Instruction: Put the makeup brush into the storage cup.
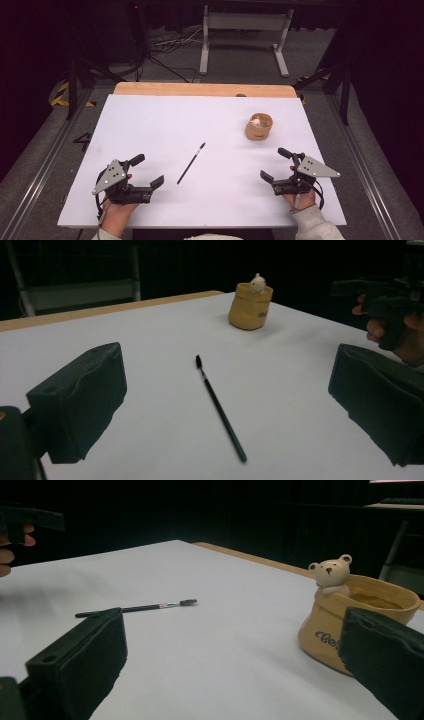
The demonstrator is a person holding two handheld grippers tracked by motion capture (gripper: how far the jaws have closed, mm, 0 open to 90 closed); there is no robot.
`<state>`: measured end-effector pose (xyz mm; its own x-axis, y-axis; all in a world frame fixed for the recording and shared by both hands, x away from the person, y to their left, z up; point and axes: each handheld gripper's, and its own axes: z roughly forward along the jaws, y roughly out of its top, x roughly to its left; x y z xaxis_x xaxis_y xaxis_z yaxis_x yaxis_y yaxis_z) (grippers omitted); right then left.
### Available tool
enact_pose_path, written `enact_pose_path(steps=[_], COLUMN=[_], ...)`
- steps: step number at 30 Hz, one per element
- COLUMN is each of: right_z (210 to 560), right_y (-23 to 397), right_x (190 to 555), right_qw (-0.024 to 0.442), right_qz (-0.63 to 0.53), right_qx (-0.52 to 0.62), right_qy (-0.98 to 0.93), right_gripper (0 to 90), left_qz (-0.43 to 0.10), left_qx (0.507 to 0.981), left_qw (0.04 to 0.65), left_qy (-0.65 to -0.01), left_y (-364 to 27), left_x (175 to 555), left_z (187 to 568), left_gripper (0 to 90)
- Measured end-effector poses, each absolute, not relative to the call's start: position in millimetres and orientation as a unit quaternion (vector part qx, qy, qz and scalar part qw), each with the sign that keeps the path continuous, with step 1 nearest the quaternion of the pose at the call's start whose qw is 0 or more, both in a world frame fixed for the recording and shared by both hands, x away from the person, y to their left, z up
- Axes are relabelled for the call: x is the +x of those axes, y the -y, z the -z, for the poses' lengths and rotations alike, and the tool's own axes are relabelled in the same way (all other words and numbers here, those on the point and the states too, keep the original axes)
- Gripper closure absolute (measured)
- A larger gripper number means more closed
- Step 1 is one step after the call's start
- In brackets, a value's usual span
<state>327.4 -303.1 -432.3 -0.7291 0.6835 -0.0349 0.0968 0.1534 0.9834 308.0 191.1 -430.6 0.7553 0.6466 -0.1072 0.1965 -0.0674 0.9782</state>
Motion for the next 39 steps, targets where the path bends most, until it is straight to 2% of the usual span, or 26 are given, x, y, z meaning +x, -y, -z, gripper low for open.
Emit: enact_pose_path(steps=[12,27,33,39], right_z=[432,431,430,431], right_y=[304,304,306,306], right_x=[326,326,324,325], right_qw=[0.24,0.248,0.266,0.254], right_qz=[-0.599,-0.6,-0.628,-0.63], right_qx=[0.27,0.253,0.231,0.231], right_qy=[-0.715,-0.717,-0.694,-0.696], right_gripper=[0.0,0.0,0.0,0.0], left_qz=[-0.157,-0.155,-0.124,-0.099], left_qx=[0.722,0.73,0.725,0.715], left_qw=[0.608,0.604,0.619,0.635], left_qy=[-0.29,-0.281,-0.274,-0.275], left_y=[-162,-145,-141,-140], left_x=[322,341,351,358], left_z=[416,406,405,405], left_gripper=[3.3,1.4,0.7,2.3])
